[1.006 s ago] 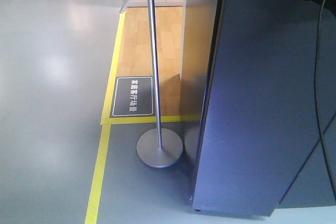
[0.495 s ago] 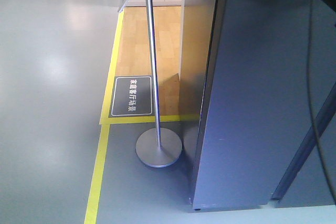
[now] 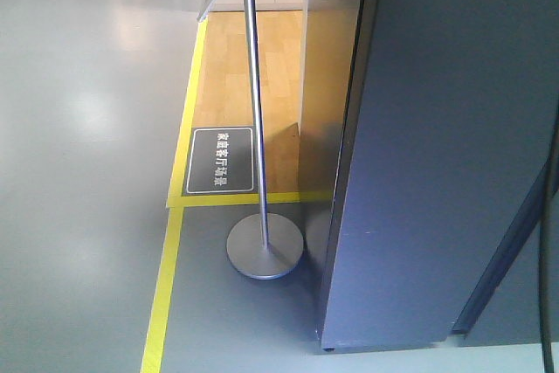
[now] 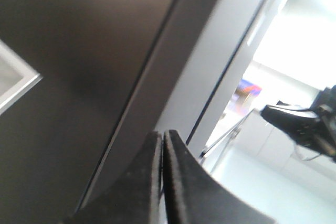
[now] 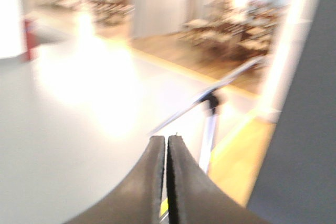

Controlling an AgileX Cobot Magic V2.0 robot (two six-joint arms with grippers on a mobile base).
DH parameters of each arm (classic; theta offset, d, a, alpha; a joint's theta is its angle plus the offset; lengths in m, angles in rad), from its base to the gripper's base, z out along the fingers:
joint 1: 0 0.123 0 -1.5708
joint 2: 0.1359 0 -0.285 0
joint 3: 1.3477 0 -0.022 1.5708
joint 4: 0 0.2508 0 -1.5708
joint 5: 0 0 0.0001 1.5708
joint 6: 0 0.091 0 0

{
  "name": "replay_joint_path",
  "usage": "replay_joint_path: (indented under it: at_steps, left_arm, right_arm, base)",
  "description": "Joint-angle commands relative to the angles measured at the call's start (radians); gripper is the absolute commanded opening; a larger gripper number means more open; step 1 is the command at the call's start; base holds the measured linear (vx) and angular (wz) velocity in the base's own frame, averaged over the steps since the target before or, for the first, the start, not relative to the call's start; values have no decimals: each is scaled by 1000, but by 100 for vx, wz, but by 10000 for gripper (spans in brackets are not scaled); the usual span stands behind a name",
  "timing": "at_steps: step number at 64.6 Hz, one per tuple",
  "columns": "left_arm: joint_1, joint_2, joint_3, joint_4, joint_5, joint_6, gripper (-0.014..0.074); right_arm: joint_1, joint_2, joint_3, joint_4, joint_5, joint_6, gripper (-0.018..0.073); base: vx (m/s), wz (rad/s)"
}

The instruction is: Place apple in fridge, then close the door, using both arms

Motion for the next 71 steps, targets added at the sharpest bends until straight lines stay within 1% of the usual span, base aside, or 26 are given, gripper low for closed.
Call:
replay_joint_path:
  at_steps: [1,4,7,11,15,19,24,30,31,32,33,35,42,46,51,56,61,65,71]
  left_arm:
    - [0,-134,-29,30,-167,-5,-8]
    - [0,-185,-29,95,-167,-5,-8]
    - [-1,-241,-16,148,-167,-5,-8]
    - [-1,-323,28,188,-167,-5,-8]
    - [-1,-421,94,220,-167,-5,-8]
    - [-1,-525,193,256,-167,-5,-8]
    - [-1,-647,332,279,-166,-5,-8]
    - [-1,-808,553,310,-137,-5,-8]
    - [-1,-831,568,310,-132,-5,-8]
    - [-1,-866,632,310,-120,-5,-8]
    - [-1,-889,648,310,-111,-5,-8]
    - [-1,-955,727,310,-85,-5,-8]
    - [-1,-1093,984,310,21,-5,-8]
    - [-1,-1143,1103,306,88,-5,-8]
    - [-1,-1179,1249,285,166,-5,-8]
    - [-1,-1192,1339,228,202,-5,-8]
    - [-1,-1194,1418,133,199,-5,-8]
    - [-1,-1194,1449,86,193,-5,-8]
    - [-1,-1194,1456,59,193,-5,-8]
  right_arm:
    - [-6,-74,-29,-66,80,86,-5]
    - [-6,-104,-14,-104,106,111,-5]
    - [-6,-142,33,-119,111,122,-5]
    - [-6,-206,118,-117,105,110,-5]
    - [-6,-292,245,-115,78,71,-5]
    - [-6,-389,380,-101,39,44,-5]
    - [-6,-509,574,-77,-14,26,-5]
    - [-6,-655,813,-73,-64,15,-5]
    - [-6,-676,844,-74,-70,15,-5]
    - [-6,-696,874,-74,-77,15,-5]
    - [-6,-726,919,-74,-88,15,-5]
    - [-6,-765,976,-74,-104,15,-5]
    - [-6,-904,1178,-73,-168,22,-5]
    - [-6,-967,1262,-73,-196,22,-3]
    - [-6,-1019,1319,-68,-221,22,-3]
    - [-6,-1053,1330,-56,-232,22,-3]
    - [-6,-1062,1327,-35,-232,23,-3]
    - [-6,-1062,1327,-20,-232,23,-3]
    - [-6,-1061,1327,-4,-232,23,-3]
  base:
    - [0,0]
    - [0,0]
    - [0,0]
    - [0,0]
    - [0,0]
    - [0,0]
    - [0,0]
    - [0,0]
    - [0,0]
    - [0,0]
    - [0,0]
    - [0,0]
    - [0,0]
    - [0,0]
    - [0,0]
    - [0,0]
    - [0,0]
    - [0,0]
    - [0,0]
